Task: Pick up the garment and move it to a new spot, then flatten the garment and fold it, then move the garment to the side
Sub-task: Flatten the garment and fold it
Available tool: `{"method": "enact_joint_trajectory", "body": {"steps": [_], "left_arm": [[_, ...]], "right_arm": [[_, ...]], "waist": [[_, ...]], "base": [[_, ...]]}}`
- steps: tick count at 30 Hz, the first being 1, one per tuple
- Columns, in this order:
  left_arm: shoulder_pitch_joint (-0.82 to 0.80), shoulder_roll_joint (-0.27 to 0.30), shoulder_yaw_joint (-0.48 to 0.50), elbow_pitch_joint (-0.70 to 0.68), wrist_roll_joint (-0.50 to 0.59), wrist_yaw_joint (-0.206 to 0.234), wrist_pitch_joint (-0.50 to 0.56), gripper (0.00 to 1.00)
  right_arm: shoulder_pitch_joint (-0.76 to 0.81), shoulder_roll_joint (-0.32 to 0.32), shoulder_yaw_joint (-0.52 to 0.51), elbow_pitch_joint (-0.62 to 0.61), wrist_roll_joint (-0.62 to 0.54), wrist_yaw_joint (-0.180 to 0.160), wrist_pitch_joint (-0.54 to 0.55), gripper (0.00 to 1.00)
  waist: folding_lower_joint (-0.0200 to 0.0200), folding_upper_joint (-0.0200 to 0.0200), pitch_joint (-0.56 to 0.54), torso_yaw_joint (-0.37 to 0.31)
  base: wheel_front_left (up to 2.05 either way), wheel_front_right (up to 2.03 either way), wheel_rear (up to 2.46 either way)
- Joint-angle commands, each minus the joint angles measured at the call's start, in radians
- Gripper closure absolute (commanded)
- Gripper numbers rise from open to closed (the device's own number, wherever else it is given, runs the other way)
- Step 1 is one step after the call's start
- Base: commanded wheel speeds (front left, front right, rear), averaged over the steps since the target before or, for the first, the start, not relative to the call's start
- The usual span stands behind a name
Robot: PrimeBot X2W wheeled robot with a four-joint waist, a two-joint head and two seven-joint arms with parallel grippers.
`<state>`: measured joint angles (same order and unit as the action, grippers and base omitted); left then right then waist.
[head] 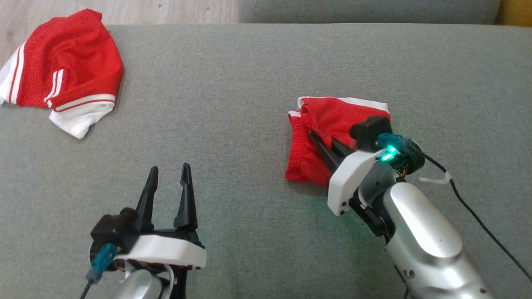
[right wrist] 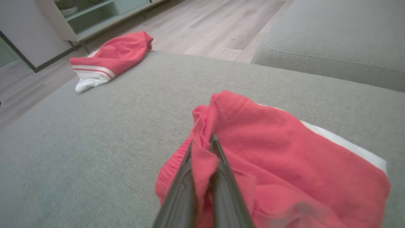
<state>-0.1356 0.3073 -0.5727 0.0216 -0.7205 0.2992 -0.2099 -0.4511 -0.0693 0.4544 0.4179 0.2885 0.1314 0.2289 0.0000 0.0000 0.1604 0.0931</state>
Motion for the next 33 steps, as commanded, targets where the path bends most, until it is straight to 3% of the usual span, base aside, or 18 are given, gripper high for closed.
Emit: {"method": "enact_joint_trajectory", "body": {"steps": [1, 9, 10, 12, 13, 22, 28, 33], "left_arm": [[-0.017, 0.009, 0.047, -0.027, 0.001, 0.004, -0.012, 0.0], [-0.021, 0.008, 0.048, -0.024, 0.001, 0.004, -0.015, 0.0], [-0.022, 0.007, 0.046, -0.022, 0.001, 0.004, -0.015, 0.0], [-0.024, 0.005, 0.043, -0.02, 0.001, 0.004, -0.014, 0.0], [-0.025, 0.004, 0.042, -0.02, 0.001, 0.004, -0.014, 0.0], [-0.03, 0.003, 0.036, -0.011, -0.002, 0.002, -0.012, 0.0], [-0.026, 0.001, 0.033, -0.008, -0.004, 0.002, -0.014, 0.0], [-0.029, -0.003, 0.026, -0.01, -0.003, 0.0, -0.014, 0.0]], "right_arm": [[-0.039, 0.019, 0.02, -0.03, 0.014, -0.001, -0.018, 1.0], [-0.065, 0.019, 0.076, -0.02, 0.055, -0.001, -0.064, 1.0], [-0.065, 0.019, 0.09, -0.019, 0.065, -0.001, -0.07, 0.93], [-0.064, 0.019, 0.115, -0.017, 0.084, -0.001, -0.085, 0.4], [-0.065, 0.019, 0.122, -0.015, 0.09, -0.001, -0.094, 0.0], [-0.074, 0.019, 0.095, -0.011, 0.093, -0.001, -0.16, 0.0], [-0.075, 0.018, -0.032, -0.025, 0.017, -0.001, -0.198, 0.0], [-0.074, -0.022, -0.117, -0.006, -0.064, -0.001, -0.186, 0.0]], "waist": [[0.0, 0.0, 0.002, 0.0], [0.0, 0.0, 0.006, -0.009], [0.0, 0.0, 0.007, -0.01], [0.0, 0.0, 0.007, -0.012], [0.0, 0.0, 0.008, -0.013], [0.0, 0.0, 0.005, -0.021], [0.0, 0.0, -0.003, -0.022], [0.0, 0.0, -0.004, -0.013]], "base": [[0.0, 0.0, 0.0], [0.0, 0.0, 0.0], [0.0, 0.0, 0.0], [0.0, 0.0, 0.0], [0.0, 0.0, 0.0], [0.0, 0.0, 0.0], [0.0, 0.0, 0.0], [0.0, 0.0, 0.0]]}}
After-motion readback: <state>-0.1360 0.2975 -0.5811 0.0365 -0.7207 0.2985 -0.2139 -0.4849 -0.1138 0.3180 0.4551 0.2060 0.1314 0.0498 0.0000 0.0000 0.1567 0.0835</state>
